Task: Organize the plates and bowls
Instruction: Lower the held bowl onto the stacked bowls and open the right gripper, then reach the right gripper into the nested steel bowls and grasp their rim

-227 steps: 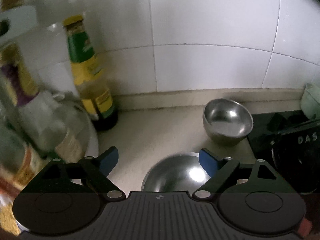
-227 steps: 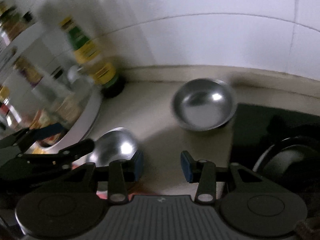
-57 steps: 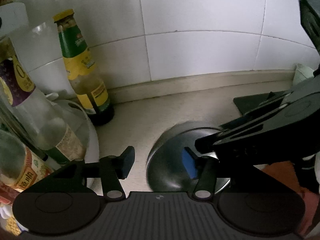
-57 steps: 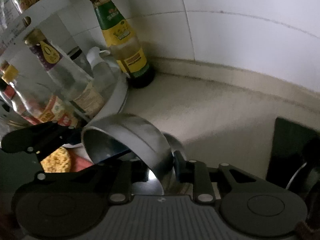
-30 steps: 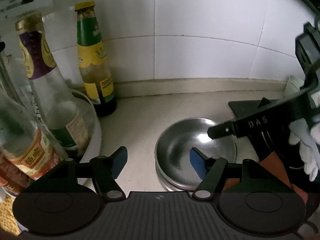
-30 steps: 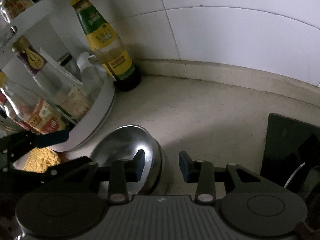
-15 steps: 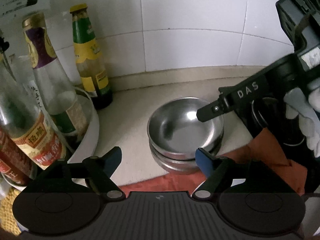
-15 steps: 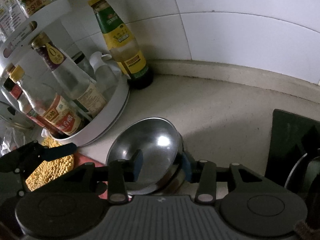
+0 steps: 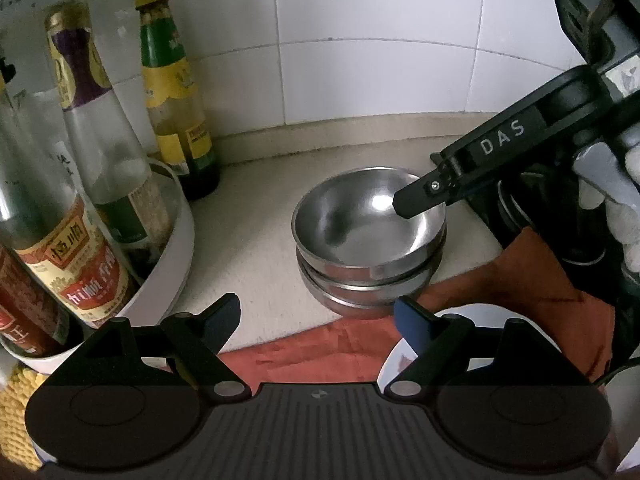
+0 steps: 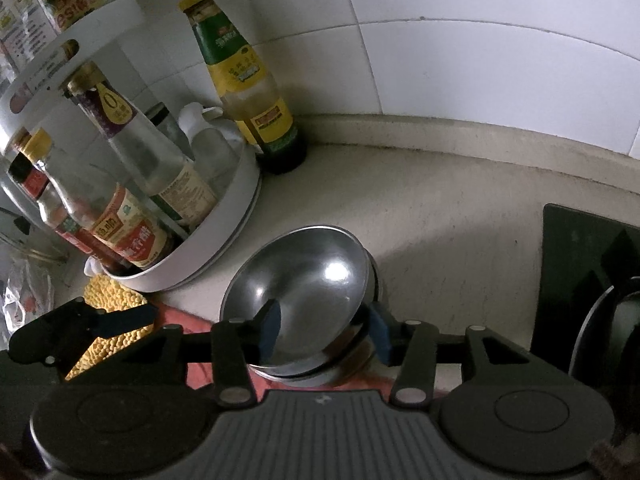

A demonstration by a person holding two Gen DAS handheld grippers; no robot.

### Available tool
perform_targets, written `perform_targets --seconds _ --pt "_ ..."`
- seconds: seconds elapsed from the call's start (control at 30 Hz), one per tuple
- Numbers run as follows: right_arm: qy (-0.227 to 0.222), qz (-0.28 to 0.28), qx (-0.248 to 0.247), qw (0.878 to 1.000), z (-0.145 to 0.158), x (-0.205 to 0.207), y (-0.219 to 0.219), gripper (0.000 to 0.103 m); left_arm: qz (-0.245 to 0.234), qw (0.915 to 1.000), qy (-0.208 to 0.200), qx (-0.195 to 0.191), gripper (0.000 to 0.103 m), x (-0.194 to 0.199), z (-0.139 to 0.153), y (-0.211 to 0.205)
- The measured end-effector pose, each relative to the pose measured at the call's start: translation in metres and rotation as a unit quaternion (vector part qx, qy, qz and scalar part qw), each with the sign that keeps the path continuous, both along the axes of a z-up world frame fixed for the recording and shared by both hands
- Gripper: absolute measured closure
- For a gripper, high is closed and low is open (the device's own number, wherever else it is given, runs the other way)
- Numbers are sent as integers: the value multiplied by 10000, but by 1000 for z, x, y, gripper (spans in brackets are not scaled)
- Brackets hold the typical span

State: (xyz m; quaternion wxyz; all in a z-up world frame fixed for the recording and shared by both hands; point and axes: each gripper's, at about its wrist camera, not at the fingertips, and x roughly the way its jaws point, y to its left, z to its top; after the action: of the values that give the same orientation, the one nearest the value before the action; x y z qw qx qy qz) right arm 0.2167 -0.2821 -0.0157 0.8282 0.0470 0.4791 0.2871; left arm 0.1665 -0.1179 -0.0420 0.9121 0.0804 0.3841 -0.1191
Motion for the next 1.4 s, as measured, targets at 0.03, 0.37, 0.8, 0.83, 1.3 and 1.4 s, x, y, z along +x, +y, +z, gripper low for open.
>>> perform_targets --seconds 0.03,0.37,0.8,0.83,1.3,1.4 --pt "8 -8 11 10000 0 -1 -1 59 -22 10000 11 -3 14 0 -1 1" --pt "36 -65 2 10000 -2 0 1 54 -163 9997 185 -36 14 3 -18 16" --pt "245 -260 -123 9993 -17 18 2 51 -598 9970 493 -82 12 35 -50 12" --pt "280 -283 -160 9991 -19 20 2 51 -652 9965 521 -92 12 38 -52 11" --pt "982 -406 32 9943 -58 51 3 50 -1392 9860 874 -265 9 80 -80 -11" --pt "1039 -439 94 9936 -64 57 1 50 -1569 9836 853 -246 8 90 -81 -20"
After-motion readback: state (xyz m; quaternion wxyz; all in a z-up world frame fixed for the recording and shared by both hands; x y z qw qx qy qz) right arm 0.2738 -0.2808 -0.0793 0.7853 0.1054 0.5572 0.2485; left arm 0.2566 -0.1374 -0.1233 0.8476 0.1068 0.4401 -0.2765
